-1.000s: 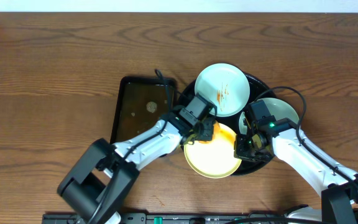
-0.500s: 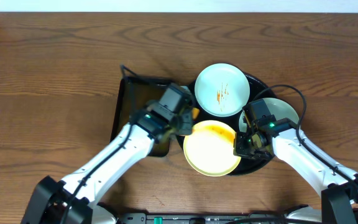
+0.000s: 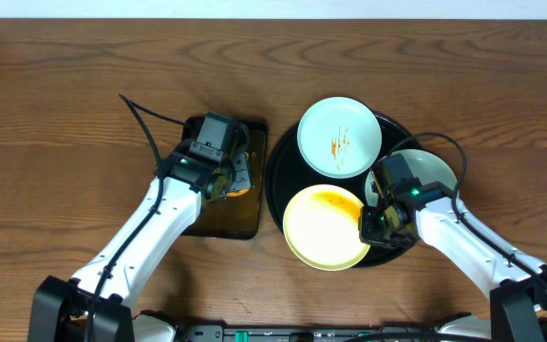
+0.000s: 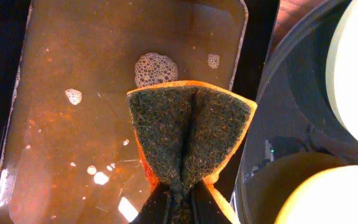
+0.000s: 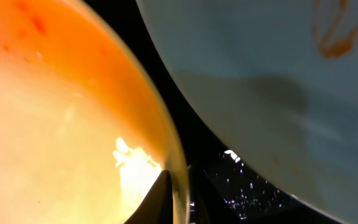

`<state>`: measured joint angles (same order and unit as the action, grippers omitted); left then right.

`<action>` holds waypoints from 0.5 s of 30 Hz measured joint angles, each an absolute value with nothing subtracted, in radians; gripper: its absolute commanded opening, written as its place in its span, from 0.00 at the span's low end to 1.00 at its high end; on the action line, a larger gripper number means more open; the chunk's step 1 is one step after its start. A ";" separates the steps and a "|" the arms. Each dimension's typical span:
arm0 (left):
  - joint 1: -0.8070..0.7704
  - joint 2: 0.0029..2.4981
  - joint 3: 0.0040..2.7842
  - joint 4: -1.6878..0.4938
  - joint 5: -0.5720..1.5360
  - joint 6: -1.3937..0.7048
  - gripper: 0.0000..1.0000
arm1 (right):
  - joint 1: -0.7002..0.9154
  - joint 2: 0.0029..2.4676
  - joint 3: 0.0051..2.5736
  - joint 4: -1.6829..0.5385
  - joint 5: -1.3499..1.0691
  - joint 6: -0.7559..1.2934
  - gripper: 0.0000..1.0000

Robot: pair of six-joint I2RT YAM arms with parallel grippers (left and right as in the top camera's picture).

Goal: Clean dirty plates on tray and stack at the side
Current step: 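Return the sponge to the water tray with the left gripper, then lift and tilt the yellow plate upward with the right gripper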

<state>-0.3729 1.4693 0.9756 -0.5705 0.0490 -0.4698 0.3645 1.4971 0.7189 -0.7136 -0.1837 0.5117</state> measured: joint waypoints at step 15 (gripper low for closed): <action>-0.373 1.469 0.976 -0.572 0.049 -0.466 0.08 | 0.364 1.489 0.692 -0.638 -0.207 0.530 0.01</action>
